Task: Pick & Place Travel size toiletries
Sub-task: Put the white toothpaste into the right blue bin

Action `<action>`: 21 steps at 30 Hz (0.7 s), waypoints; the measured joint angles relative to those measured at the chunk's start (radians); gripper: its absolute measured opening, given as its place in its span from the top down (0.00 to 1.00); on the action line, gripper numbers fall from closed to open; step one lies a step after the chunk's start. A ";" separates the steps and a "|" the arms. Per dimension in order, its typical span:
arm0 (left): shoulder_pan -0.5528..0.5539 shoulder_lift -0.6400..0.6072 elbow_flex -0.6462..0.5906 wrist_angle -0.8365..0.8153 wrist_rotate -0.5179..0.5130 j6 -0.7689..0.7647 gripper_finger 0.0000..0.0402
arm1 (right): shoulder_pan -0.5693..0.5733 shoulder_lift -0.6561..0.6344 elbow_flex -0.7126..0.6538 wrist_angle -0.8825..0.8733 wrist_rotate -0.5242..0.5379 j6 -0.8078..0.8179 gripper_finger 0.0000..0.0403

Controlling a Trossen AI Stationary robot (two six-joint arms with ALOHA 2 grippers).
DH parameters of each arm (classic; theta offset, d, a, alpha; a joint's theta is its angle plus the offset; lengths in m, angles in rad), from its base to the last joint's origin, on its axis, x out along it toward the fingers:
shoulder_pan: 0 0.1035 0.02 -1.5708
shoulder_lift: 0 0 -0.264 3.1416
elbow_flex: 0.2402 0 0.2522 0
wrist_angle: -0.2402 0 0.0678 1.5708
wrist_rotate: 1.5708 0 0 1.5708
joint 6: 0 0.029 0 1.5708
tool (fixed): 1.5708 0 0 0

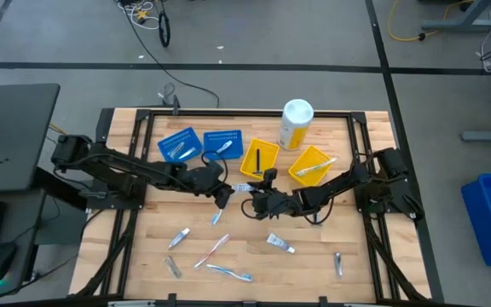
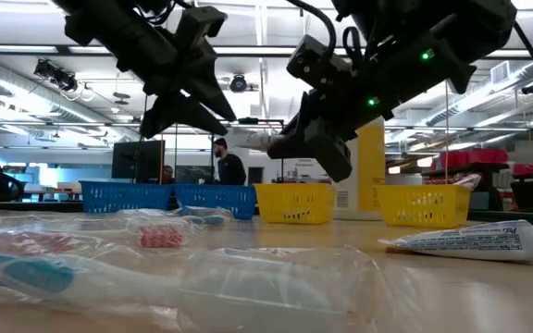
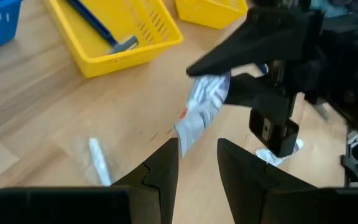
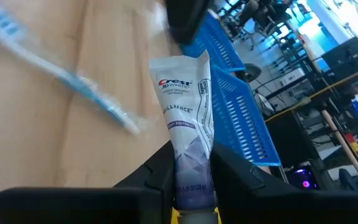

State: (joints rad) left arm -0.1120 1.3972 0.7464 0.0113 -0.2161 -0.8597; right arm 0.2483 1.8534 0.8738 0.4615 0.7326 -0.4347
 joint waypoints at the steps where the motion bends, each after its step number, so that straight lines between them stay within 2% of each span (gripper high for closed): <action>1: 0.000 0.000 0.000 0.004 0.000 0.000 0.71 | -0.002 0.000 0.000 0.012 0.000 0.001 0.77; 21: 0.000 0.000 0.000 -0.002 -0.024 0.018 0.71 | -0.013 0.000 0.000 0.063 -0.035 -0.019 0.78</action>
State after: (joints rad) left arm -0.1120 1.3975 0.7464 0.0090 -0.2400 -0.8417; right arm 0.2348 1.8534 0.8734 0.5243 0.6975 -0.4534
